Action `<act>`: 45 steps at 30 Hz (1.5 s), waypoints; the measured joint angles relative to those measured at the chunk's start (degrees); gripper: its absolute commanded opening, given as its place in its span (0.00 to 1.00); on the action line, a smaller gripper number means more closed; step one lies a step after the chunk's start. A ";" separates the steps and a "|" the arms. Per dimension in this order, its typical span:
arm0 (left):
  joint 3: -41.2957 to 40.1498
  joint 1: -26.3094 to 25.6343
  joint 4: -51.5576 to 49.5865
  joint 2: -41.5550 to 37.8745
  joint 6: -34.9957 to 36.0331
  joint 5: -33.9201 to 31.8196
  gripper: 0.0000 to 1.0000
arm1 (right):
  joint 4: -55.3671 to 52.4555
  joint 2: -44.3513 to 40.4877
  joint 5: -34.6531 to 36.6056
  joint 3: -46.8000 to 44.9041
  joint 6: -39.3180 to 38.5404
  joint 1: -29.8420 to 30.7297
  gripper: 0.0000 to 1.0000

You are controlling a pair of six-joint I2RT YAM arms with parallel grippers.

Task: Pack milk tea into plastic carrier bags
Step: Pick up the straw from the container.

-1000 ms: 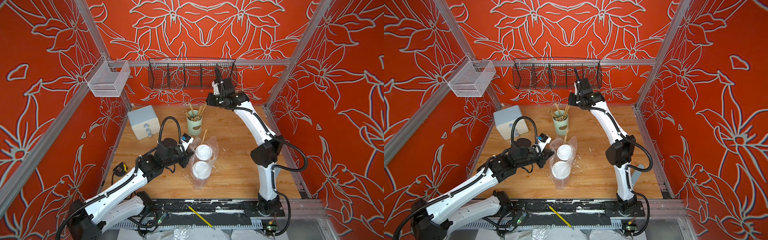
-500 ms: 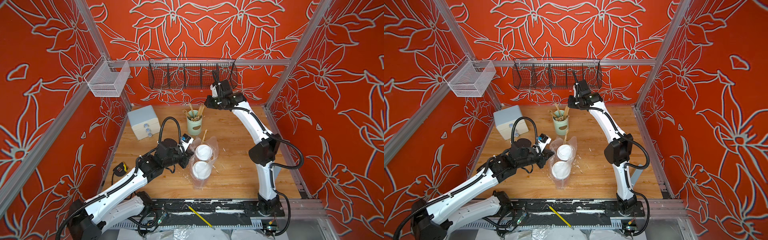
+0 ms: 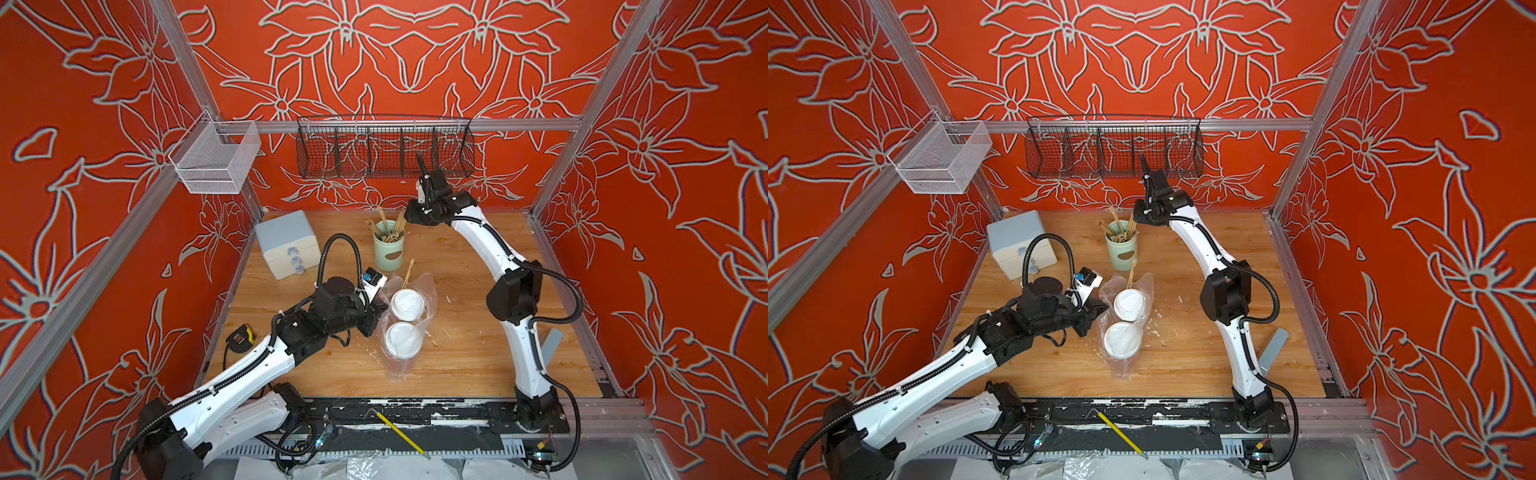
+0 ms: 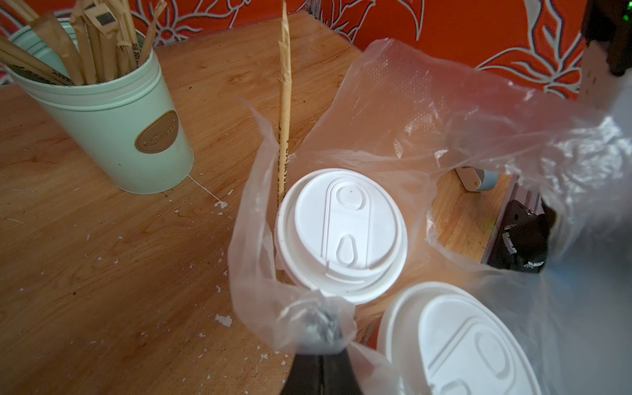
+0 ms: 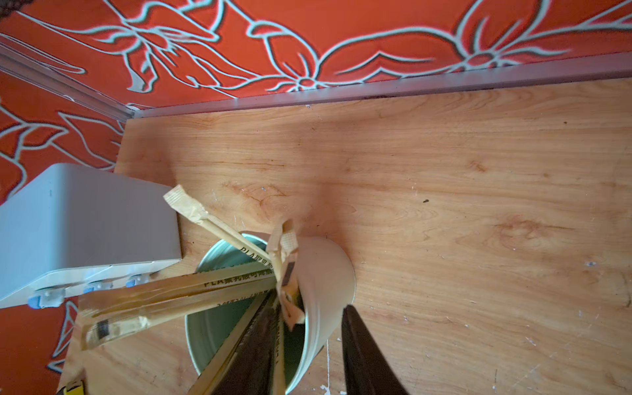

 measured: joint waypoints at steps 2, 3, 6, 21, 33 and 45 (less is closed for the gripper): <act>0.00 0.00 0.00 0.02 0.00 -0.02 0.00 | 0.61 0.11 0.07 0.26 0.22 0.00 0.28; 0.00 0.00 0.00 0.07 0.00 0.00 0.00 | 0.79 0.11 0.07 0.39 0.35 0.00 0.26; 0.00 0.00 0.00 0.15 0.00 -0.02 0.00 | 1.53 0.11 0.07 0.61 0.72 0.00 0.19; -0.02 0.00 0.00 0.24 0.02 -0.02 0.00 | 2.05 0.09 0.00 0.79 1.40 0.00 0.00; -0.44 0.00 0.04 -0.04 0.02 -0.59 0.00 | 1.49 -9.49 -0.28 -2.23 -0.59 0.55 0.00; -1.01 0.00 -0.02 -1.79 0.04 -2.54 0.00 | 1.20 -34.67 -0.52 -15.23 -4.68 2.38 0.00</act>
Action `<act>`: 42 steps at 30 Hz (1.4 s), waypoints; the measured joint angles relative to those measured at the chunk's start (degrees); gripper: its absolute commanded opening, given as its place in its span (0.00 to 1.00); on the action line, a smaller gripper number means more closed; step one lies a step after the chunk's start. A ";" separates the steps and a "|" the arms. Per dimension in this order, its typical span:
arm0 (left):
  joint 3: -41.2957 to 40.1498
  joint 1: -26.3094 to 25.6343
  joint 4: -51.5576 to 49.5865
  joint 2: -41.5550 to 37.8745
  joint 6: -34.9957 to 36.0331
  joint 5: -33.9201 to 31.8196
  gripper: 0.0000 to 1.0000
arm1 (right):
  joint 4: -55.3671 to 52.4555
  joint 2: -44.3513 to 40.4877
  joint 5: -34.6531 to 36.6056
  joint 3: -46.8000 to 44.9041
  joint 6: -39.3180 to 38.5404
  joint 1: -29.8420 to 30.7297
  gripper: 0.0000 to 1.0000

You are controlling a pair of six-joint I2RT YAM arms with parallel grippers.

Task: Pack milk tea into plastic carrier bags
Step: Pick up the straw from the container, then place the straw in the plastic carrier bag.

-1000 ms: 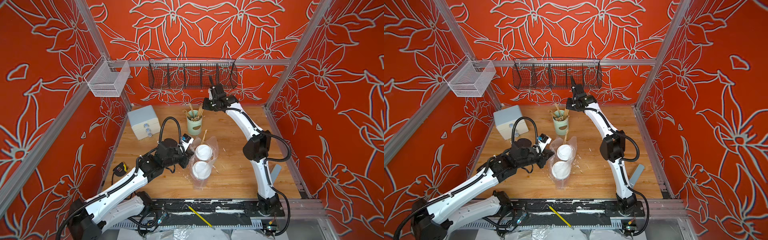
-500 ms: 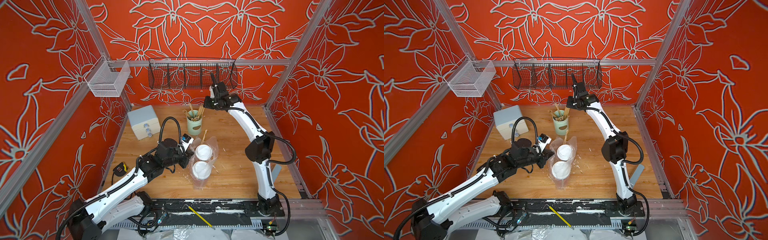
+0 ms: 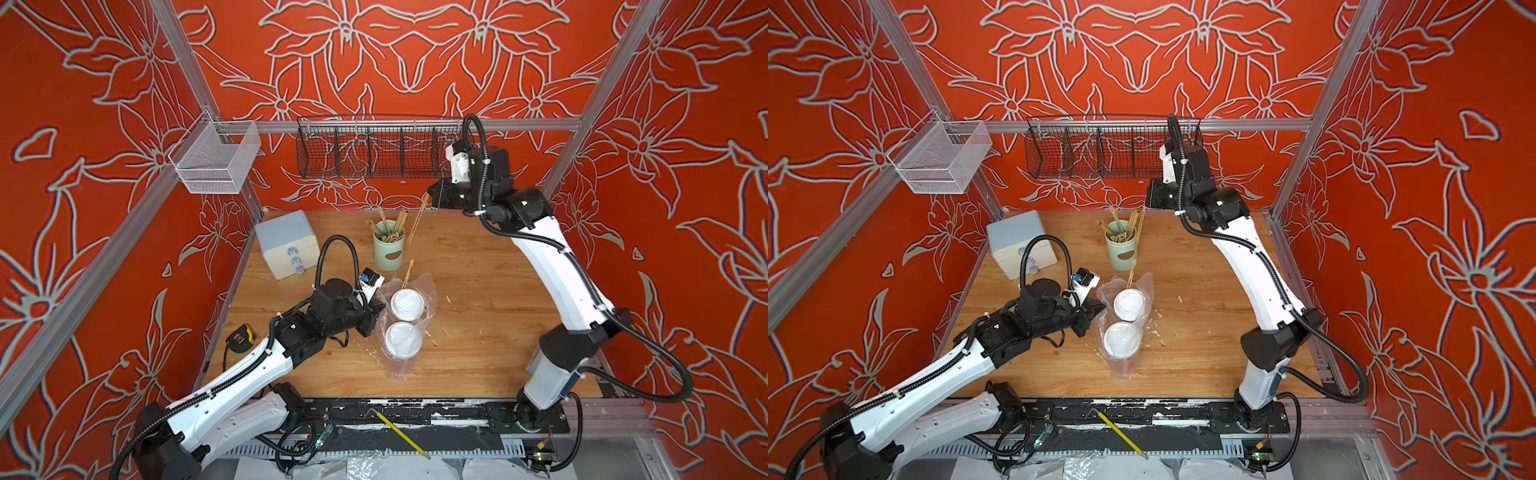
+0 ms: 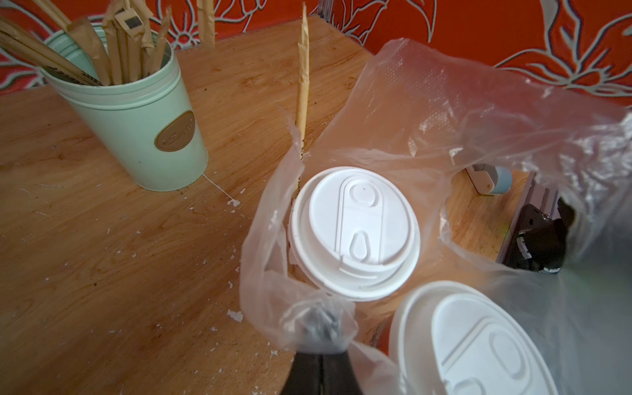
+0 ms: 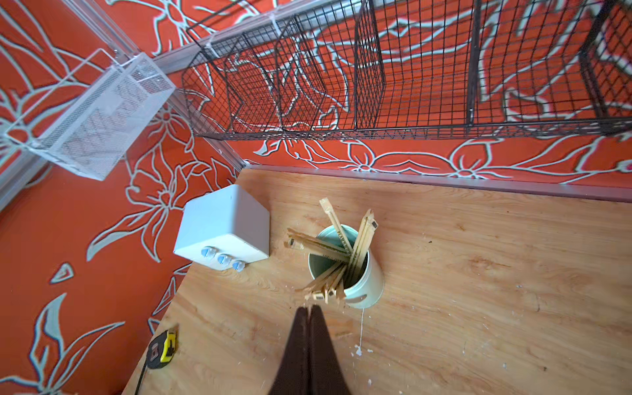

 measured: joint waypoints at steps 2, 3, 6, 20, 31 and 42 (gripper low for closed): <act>-0.11 0.00 -0.22 -0.63 0.00 -0.55 0.00 | 0.02 -5.05 -0.15 -3.41 -0.22 0.09 0.00; -0.11 0.00 -0.37 -0.90 -0.02 -0.83 0.00 | 0.00 -7.08 -0.33 -4.63 -0.22 0.09 0.00; -0.17 0.00 -0.55 -1.86 -0.02 -1.36 0.00 | 0.39 -14.38 -1.09 -9.20 0.00 0.11 0.00; -0.17 -0.15 -3.23 -3.69 -1.16 -2.97 0.00 | 2.25 -27.78 -16.20 -22.05 8.17 2.01 0.00; -0.17 -0.98 -3.80 -5.35 -1.97 -4.13 0.00 | 0.81 -29.03 -18.97 -25.73 10.12 10.99 0.00; -0.17 -2.10 -3.96 -6.21 -2.21 -4.87 0.00 | 5.20 -28.20 -15.74 -39.17 9.86 16.41 0.00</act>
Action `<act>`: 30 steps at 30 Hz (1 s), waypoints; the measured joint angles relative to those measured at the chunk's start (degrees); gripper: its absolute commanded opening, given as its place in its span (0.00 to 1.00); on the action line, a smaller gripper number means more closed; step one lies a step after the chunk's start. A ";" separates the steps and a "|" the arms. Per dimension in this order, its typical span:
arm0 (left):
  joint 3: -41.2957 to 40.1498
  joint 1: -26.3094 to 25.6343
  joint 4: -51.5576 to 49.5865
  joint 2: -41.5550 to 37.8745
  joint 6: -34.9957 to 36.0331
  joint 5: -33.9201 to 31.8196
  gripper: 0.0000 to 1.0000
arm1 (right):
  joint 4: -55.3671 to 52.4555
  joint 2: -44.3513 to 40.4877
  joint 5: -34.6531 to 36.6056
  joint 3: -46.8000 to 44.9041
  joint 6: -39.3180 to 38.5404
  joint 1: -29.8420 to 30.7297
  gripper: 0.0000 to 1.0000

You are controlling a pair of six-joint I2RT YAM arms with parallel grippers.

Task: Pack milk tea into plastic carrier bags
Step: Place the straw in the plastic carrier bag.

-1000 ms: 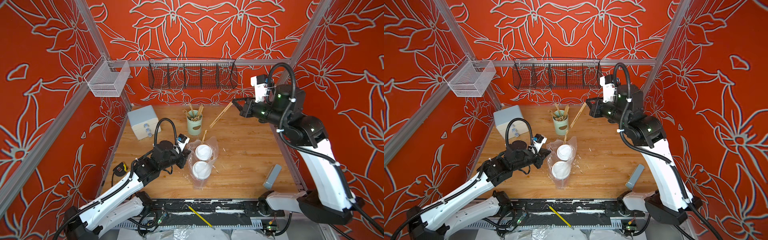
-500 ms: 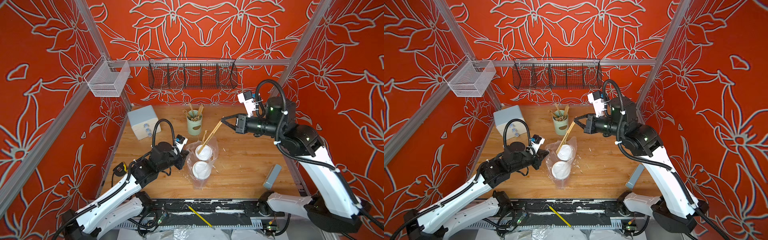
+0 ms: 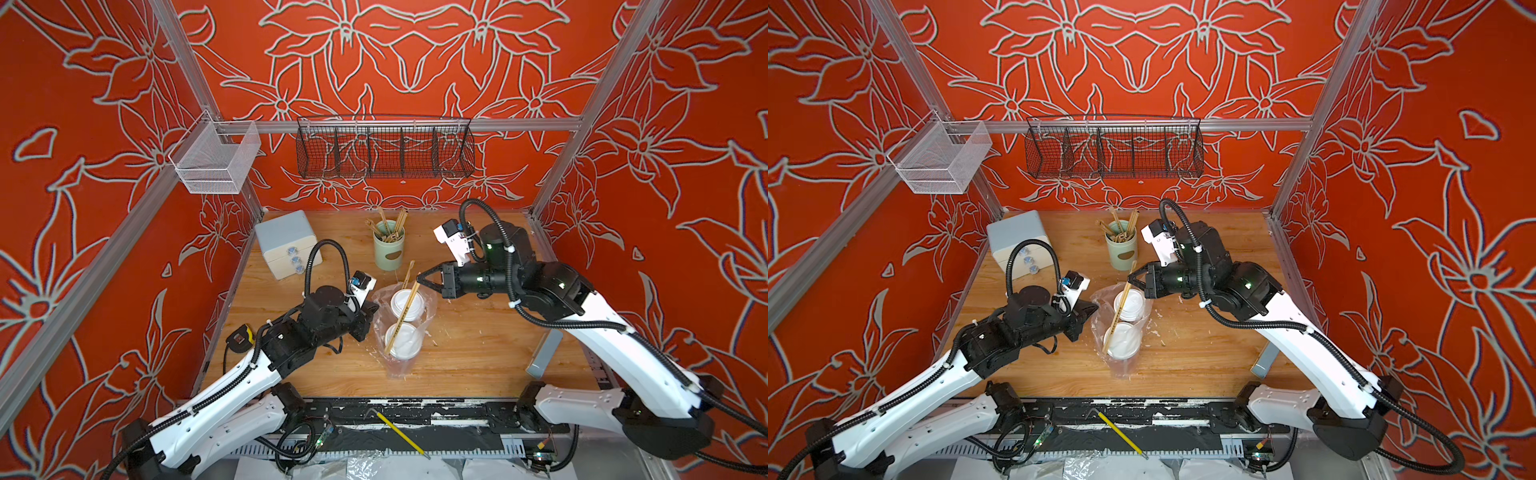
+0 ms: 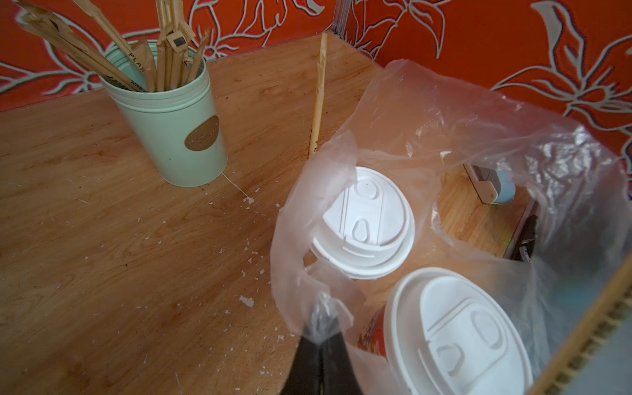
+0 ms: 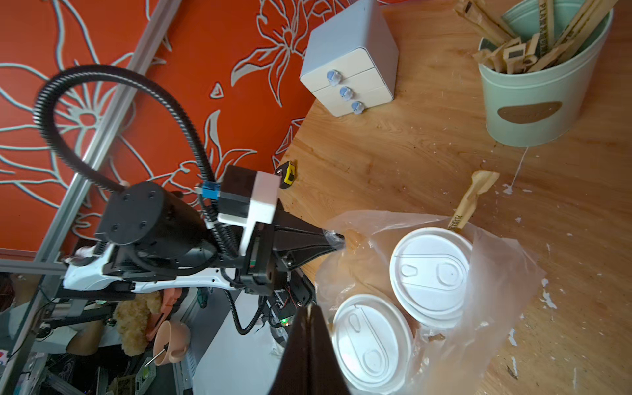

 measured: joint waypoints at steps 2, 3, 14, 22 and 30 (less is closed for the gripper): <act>0.00 -0.13 0.00 -0.35 0.00 -0.04 0.00 | 0.68 0.15 0.90 -0.04 -0.39 0.31 0.00; 0.00 -0.15 0.00 -0.50 0.00 -0.09 0.00 | 1.07 0.13 1.31 0.04 -0.61 0.33 0.00; 0.00 -0.48 -0.09 -0.85 0.00 -0.44 0.00 | 1.62 1.70 4.02 4.68 -5.16 3.37 0.00; -0.02 -0.50 -0.13 -0.87 0.00 -0.50 0.00 | -2.43 7.58 3.96 9.14 -10.32 8.50 0.00; -0.02 -0.79 -0.13 -0.87 0.00 -0.52 0.00 | -4.57 9.33 3.04 8.20 -12.63 11.15 0.00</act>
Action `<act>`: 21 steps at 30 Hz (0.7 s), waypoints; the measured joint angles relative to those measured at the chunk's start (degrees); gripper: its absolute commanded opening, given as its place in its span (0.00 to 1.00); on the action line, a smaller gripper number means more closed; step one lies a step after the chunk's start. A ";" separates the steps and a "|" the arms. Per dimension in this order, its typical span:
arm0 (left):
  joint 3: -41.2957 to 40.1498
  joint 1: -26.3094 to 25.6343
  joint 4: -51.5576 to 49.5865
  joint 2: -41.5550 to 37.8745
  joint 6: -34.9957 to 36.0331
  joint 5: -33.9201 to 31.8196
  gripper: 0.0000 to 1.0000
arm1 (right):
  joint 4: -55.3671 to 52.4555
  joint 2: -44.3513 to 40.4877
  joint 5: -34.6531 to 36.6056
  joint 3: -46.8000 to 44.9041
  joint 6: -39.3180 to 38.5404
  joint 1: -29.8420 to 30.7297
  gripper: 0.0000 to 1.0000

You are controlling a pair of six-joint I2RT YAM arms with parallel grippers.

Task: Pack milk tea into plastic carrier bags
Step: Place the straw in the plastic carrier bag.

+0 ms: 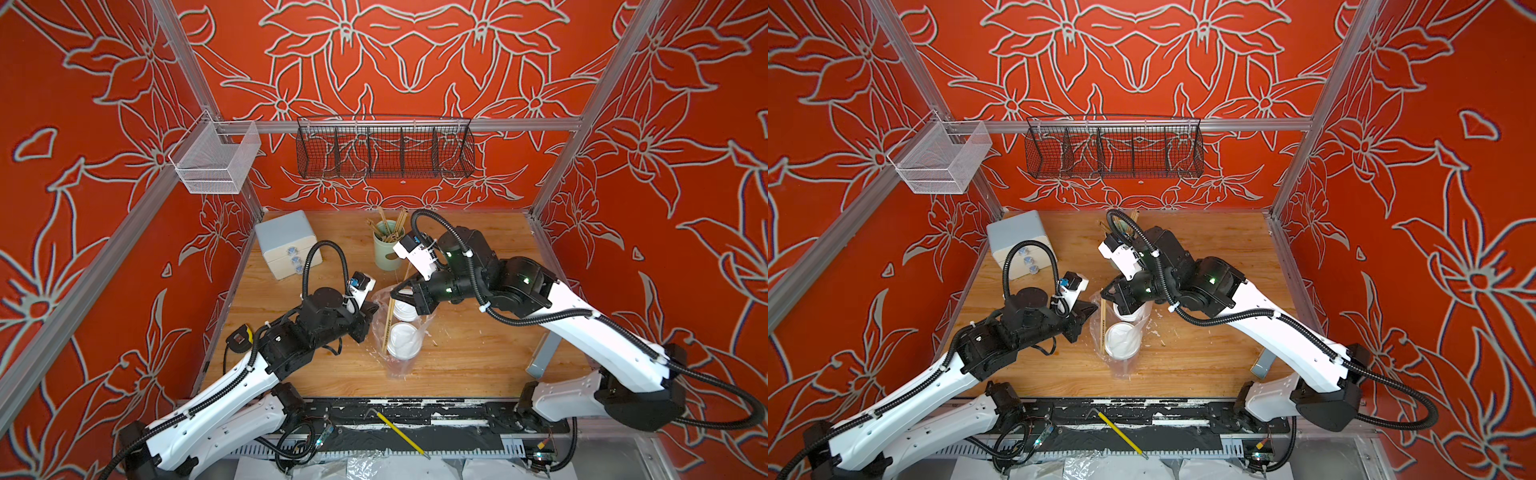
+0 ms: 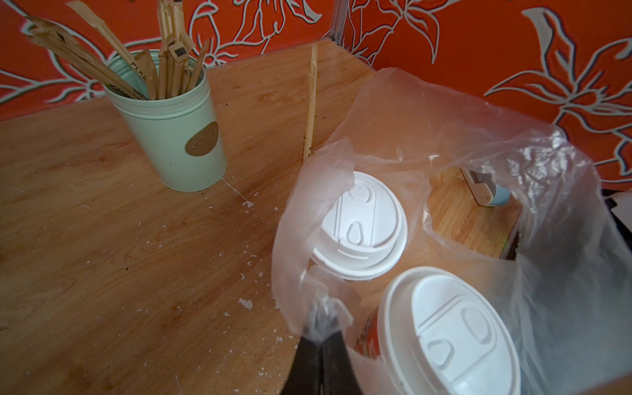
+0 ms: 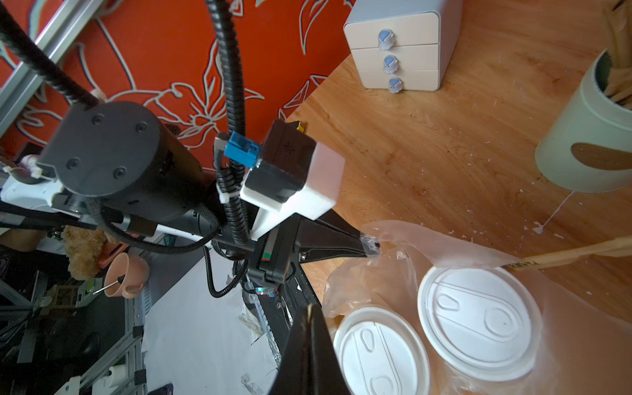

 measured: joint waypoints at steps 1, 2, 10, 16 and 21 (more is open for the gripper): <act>0.00 -0.02 -0.02 0.00 0.00 0.02 0.00 | 0.00 0.09 -0.22 -0.48 -0.17 0.31 0.00; 0.00 -0.04 -0.04 0.00 0.00 0.02 0.00 | -0.02 0.28 -0.26 -0.92 -0.31 0.61 0.00; 0.00 -0.04 -0.20 0.02 -0.02 0.02 0.00 | 0.07 2.86 0.31 -4.72 -3.23 3.63 0.00; 0.00 -0.04 -0.22 0.07 0.00 0.02 0.00 | 1.46 3.17 1.29 -7.76 -4.83 4.28 0.00; 0.02 -0.04 -0.22 0.09 0.00 0.02 0.00 | 2.95 3.17 1.66 -10.45 -4.96 4.28 0.09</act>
